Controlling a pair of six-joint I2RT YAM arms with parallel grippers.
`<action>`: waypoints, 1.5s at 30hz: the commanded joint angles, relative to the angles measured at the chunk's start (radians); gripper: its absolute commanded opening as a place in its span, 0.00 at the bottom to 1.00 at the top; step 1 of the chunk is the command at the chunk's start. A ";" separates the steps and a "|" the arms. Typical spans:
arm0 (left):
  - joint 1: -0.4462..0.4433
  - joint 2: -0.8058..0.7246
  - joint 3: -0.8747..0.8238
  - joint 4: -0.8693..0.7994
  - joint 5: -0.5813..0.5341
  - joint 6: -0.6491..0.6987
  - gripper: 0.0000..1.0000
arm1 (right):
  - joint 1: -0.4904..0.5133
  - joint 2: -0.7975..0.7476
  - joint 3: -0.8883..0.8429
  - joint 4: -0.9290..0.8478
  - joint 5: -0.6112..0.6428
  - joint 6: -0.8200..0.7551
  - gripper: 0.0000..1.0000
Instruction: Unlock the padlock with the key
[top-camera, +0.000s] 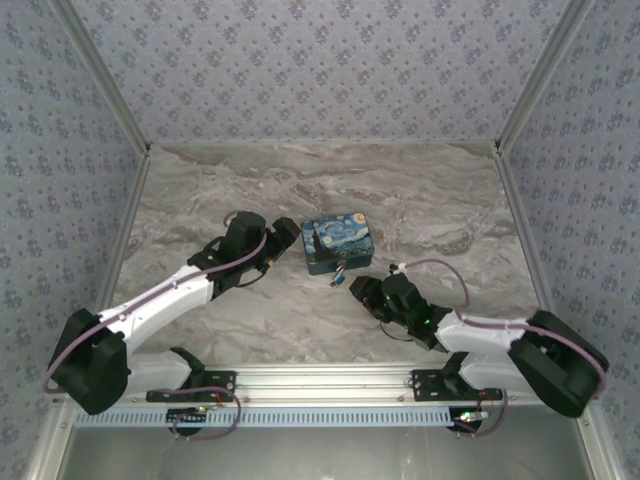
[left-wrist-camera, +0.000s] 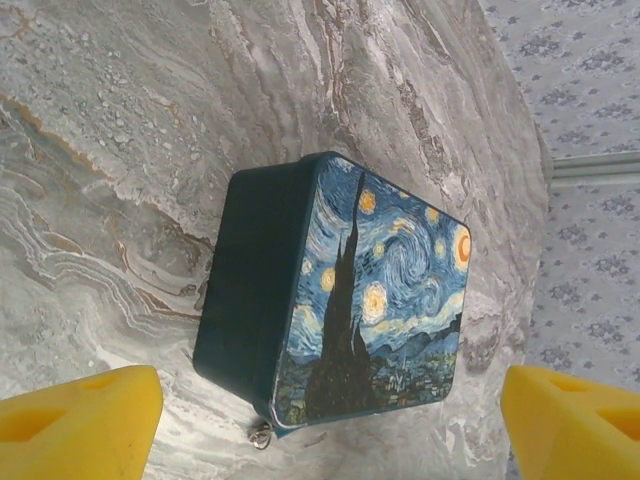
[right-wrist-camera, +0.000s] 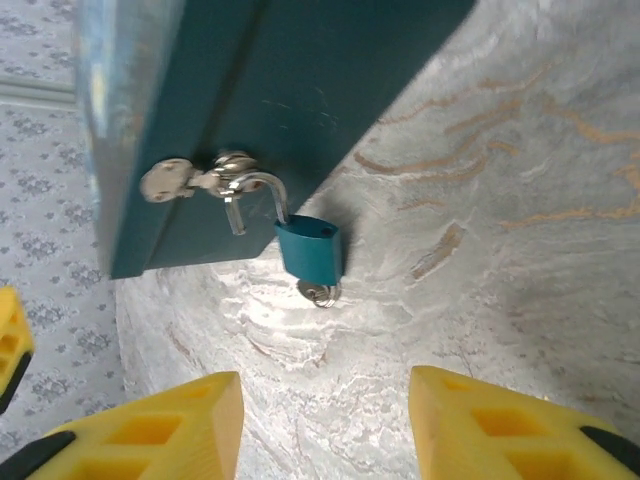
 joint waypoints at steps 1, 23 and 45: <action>0.028 0.046 0.059 -0.018 0.072 0.072 0.88 | 0.008 -0.136 -0.007 -0.250 0.107 -0.126 0.59; 0.062 0.409 0.211 0.038 0.261 0.267 0.95 | -0.073 -0.624 -0.091 -0.505 0.026 -0.318 1.00; 0.066 0.566 0.196 0.098 0.311 0.241 0.90 | -0.073 -0.636 -0.094 -0.522 0.025 -0.317 1.00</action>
